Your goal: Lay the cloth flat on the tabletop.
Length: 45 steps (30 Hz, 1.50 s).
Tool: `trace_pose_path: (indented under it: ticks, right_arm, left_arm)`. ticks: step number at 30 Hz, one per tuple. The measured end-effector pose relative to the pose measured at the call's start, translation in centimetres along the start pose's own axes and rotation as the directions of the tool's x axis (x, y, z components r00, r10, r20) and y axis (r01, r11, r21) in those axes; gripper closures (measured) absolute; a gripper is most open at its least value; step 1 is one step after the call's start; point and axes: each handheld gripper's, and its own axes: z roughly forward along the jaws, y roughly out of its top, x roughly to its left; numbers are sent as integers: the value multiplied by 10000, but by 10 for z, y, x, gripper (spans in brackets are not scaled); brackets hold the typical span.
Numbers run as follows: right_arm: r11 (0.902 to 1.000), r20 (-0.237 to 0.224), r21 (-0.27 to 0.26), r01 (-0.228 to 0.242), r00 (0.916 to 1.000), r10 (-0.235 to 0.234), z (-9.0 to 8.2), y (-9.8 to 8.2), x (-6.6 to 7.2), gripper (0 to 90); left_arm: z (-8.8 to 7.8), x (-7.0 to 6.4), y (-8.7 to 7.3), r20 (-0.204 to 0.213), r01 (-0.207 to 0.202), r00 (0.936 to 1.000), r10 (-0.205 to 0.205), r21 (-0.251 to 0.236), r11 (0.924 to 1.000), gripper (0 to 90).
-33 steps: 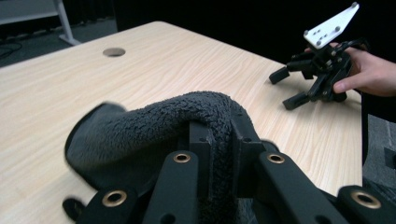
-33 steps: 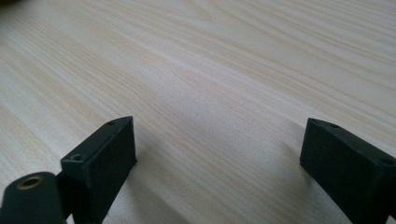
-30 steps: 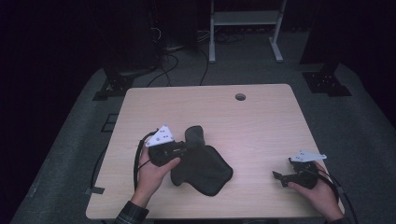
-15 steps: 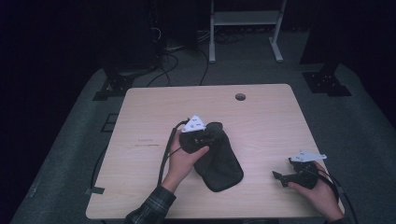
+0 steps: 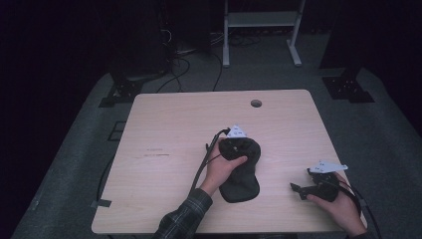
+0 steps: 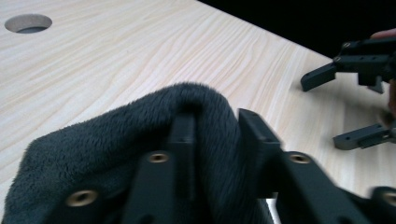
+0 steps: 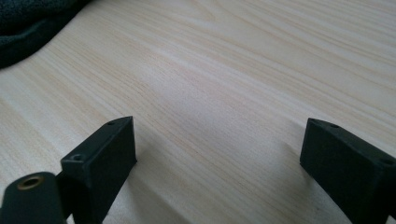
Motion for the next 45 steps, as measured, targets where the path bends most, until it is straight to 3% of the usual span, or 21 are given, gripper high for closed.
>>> trace_pose_path:
  ticks: [6, 11, 15, 20, 25, 31, 37, 40, 43, 45]
  right_arm:
    - [10000, -12, -25, 14, 10000, -14, -1, 0, 0, 133]
    - [10000, -165, -5, 32, 9999, -32, -5, 1, 1, 266]
    - [10000, -475, 8, -86, 9988, 87, -7, 5, 3, 300]
    - [9991, -1018, -414, -124, 9948, 81, -11, 12, 13, 331]
    - [9963, -1822, -831, 231, 9825, -380, -9, 23, 35, 345]
    - [9884, -2703, -1162, 979, 9545, -1263, -3, 40, 72, 365]
    - [9796, -3785, -1334, 1503, 9058, -1905, 11, 56, 113, 377]
    - [9734, -4096, -1280, 1898, 8838, -2262, 21, 61, 130, 385]
    - [9680, -4269, -1212, 2199, 8688, -2508, 32, 65, 143, 397]
    - [9665, -4346, -1110, 2313, 8633, -2565, 38, 68, 149, 408]
  left_arm:
    - [-32, 6, 6, -284, -309, 9991, 303, -208, 9993, 428]
    - [-69, 20, 0, -588, -509, 9970, 500, -148, 9986, 395]
    - [-90, 32, -14, -935, -388, 9949, 372, -152, 9991, 393]
    - [-104, 46, -33, -1259, -108, 9920, 114, 55, 9999, 398]
    - [-106, 58, -46, -1554, 29, 9878, 16, 288, 9996, 399]
    - [-97, 67, -53, -1810, 77, 9835, 37, 621, 9980, 403]
    - [-89, 71, -53, -1703, -121, 9850, 264, 842, 9964, 407]
    - [-84, 71, -53, -1686, -210, 9850, 355, 865, 9960, 406]
    - [-80, 70, -54, -1642, -329, 9852, 496, 1027, 9942, 404]
    - [-77, 70, -56, -1612, -372, 9853, 563, 1194, 9922, 403]
